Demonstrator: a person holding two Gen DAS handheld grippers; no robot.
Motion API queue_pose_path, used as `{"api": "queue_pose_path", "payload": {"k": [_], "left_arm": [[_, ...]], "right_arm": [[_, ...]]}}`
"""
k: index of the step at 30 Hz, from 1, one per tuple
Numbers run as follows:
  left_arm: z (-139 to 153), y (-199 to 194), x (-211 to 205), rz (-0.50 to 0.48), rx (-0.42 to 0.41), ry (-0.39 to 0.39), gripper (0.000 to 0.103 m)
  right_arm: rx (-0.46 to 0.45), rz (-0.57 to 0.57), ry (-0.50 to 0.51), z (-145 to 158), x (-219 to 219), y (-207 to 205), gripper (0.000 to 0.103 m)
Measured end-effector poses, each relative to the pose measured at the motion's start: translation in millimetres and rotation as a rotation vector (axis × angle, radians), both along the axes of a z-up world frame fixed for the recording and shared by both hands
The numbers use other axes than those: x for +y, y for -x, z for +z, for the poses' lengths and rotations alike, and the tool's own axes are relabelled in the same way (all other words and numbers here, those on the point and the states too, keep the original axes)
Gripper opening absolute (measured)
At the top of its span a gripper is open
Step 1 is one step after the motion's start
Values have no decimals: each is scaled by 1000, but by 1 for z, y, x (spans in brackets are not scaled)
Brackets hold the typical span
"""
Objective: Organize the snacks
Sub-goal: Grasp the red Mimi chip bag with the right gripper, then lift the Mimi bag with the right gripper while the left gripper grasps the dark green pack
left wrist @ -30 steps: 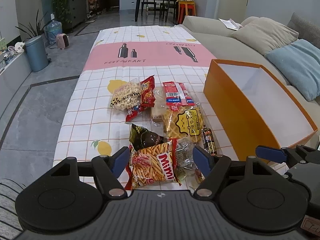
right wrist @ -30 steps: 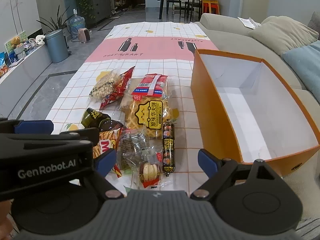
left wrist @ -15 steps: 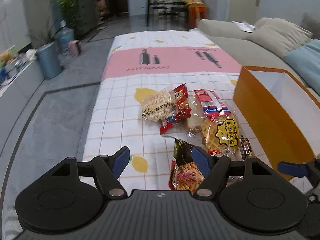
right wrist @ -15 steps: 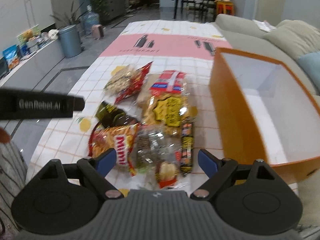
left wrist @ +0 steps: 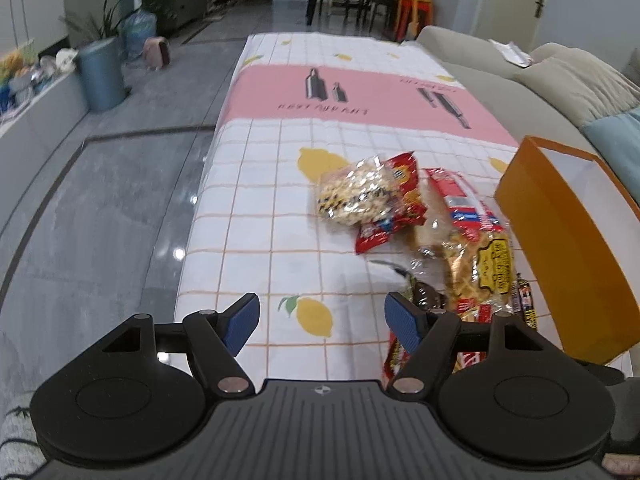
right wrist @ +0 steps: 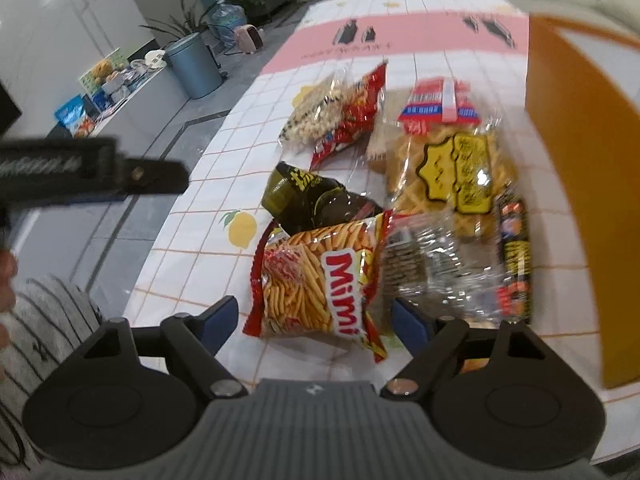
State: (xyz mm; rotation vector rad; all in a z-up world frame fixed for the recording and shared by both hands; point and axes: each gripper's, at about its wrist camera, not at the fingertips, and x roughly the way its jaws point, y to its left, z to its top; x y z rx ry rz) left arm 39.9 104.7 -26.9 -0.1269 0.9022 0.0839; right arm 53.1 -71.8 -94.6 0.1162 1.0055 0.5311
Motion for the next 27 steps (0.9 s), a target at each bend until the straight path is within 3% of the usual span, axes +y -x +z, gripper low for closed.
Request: {"api": "queue_pose_path", "payload": {"k": [2,4,7,10,14,20,27], "left_arm": [[-3,-1,5,17,17,3,84],[-5,-3,10,37,32,0,84],[-8,-2,18,65,51,12,84],[-9,-3,24,72,54,44,84],[-6,-1,25,79,41,51,84],[-6,-3,23,86,53,84,84],[-9,-5,10,65,63,66,84]], "right_arm": [[22,-9,-17,-5,5,-7,80],[5,2,35,-5,18,-10,76],[-36,2,116,-4,36,-8,60],[-84,12,163,-6,50,-6,58],[-121,48,170,-3,51,-1,49],[-88,36,137,-1,33,5,46],[7,17,87,-5,15,10,49]]}}
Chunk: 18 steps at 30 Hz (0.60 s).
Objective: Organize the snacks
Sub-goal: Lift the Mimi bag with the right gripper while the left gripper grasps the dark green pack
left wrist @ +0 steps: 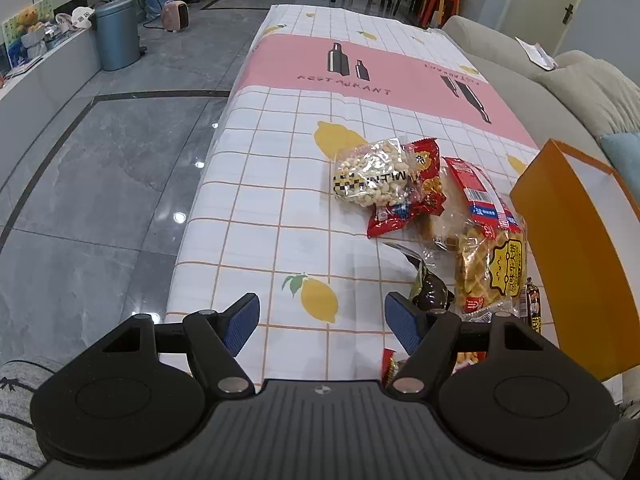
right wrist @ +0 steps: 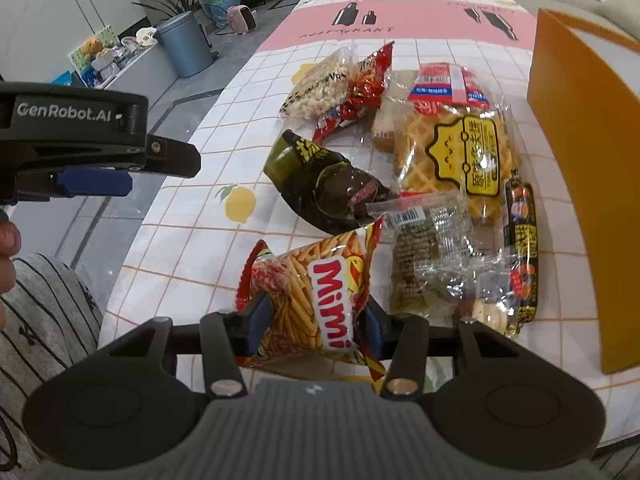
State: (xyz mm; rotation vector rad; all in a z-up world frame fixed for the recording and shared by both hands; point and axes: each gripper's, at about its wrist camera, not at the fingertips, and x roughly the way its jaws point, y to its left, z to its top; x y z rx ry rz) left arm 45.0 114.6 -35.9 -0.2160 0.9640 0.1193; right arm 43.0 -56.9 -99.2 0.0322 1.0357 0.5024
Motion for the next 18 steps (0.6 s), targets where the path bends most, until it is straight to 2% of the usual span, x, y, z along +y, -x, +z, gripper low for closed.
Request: {"api": "queue_pose_path", "payload": {"k": [7,12,18], "left_arm": [[-7,-4,-9,-10,21,-10,84],[-6,-3,-14,-42,-18,-9,84],[4,-6,-18,-84,-99,34,84]], "right_arm": [[44,39,-42,-9,15,-19,57],[14,68,-33,-8,26,-20,50],[15,25,-92,5,2,-16,48]]}}
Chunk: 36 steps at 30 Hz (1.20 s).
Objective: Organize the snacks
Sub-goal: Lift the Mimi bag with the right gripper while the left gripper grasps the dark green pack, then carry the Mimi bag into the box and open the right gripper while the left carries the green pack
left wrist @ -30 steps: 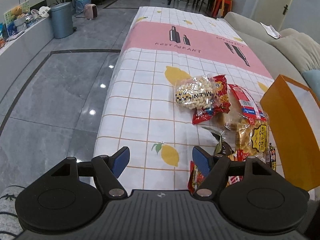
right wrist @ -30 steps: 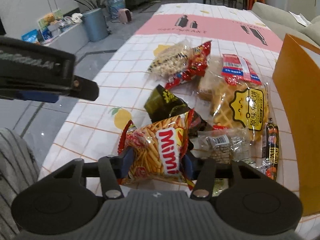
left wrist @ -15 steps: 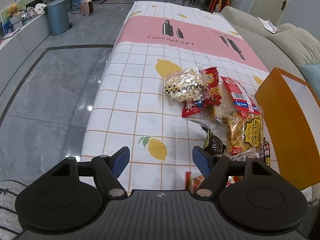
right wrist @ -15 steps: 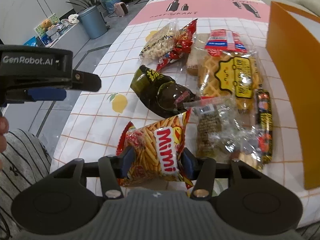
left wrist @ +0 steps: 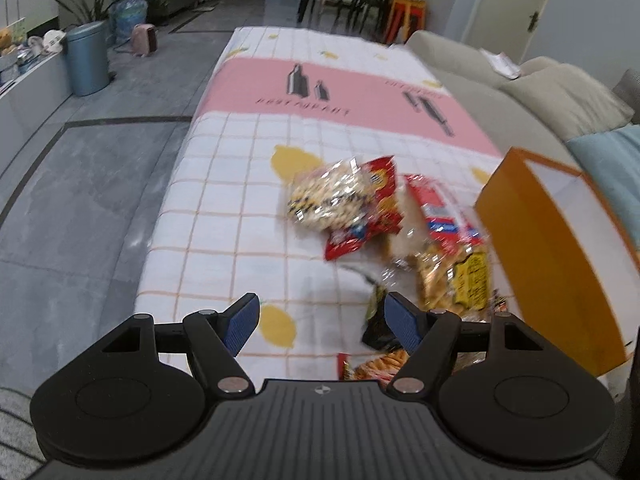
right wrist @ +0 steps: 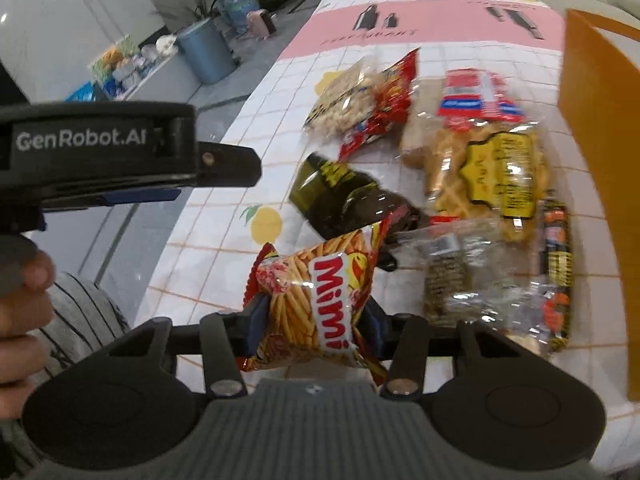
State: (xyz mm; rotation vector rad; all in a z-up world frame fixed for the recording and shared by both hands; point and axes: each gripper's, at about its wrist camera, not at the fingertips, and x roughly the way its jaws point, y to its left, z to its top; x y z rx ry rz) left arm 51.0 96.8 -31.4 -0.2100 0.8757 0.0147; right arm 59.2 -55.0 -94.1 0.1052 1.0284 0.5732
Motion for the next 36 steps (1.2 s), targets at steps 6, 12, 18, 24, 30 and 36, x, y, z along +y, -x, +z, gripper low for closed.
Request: {"api": "queue_pose_path", "payload": {"k": [6,12,18,24,30,36], "left_arm": [[-2,-16,-18,-110,-12,-8,85],[-19,-30,-38,-154,29,-57,86],[-37,-45,-46,-142,93,-72,86],[-60,-63,-39,-142,213,53,86],[-74,-70,-29,-88,241,144,62],[-75,-65,-18,-49,267,247,41]], "right_arm": [[-26,-124,-62,23,-56,6,48],[-54,-247,21,30,-108,4,48],[8,-283,-68,25,-135,-2,48],[22,-280,-53,20,-132,-2,48],[19,-274,-45,19,-127,-3,48],[-15,-241,-23,20,-119,-2,48]]}}
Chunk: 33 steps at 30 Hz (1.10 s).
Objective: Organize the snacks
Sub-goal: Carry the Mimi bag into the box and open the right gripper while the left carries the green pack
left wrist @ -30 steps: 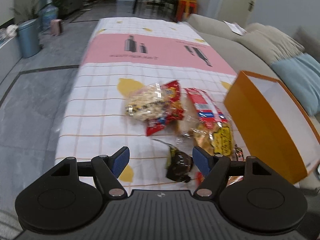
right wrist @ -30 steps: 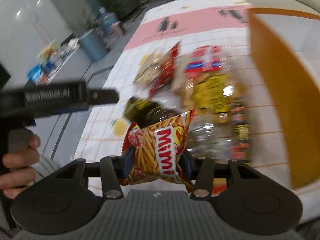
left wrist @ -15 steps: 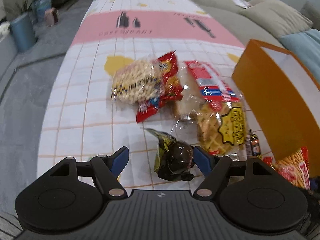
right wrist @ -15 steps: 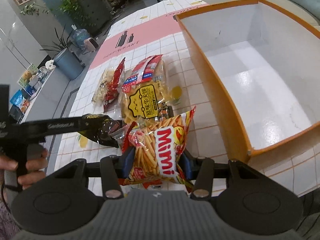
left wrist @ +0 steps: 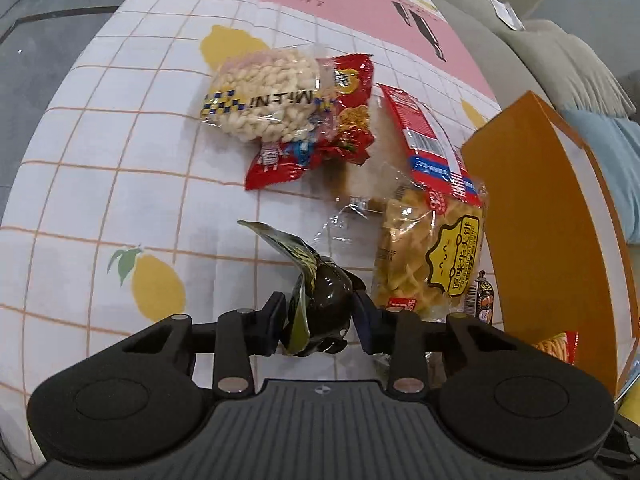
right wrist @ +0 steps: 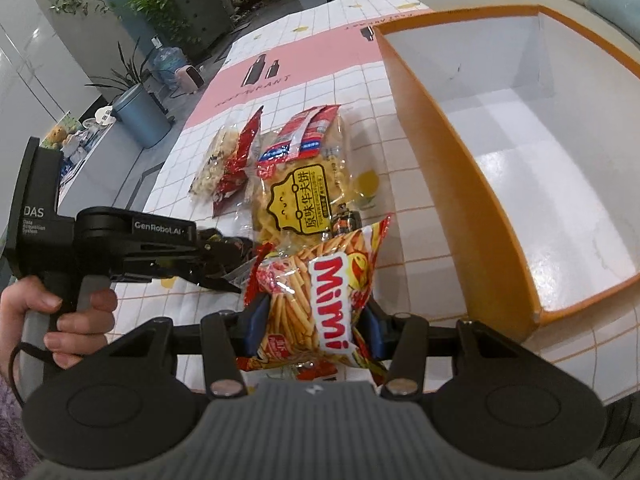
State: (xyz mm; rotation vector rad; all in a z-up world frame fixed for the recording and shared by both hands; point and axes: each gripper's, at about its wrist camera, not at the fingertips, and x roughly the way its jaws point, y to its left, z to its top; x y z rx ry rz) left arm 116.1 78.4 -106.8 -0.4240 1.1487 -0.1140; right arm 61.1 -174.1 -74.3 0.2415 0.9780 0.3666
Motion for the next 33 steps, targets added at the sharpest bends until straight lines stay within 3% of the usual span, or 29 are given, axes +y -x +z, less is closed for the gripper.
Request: {"api": "queue_pose_path", "payload": {"k": [14,22,28,33], "left_arm": [[38,32,18,53,-66,-37,37],[68,47,24,90,-188,-17,37],[97,58,14,80,-299,26,37],[116,59,-6,57,-350,64,37]], "right_arm": [[-99,11,-27,20,-2,5,48],[-166,11,-95,38,-8,11,48],[-256,-78,-136,63,-37,10,48],[-308,-240,-90,76,-78,4,48]]}}
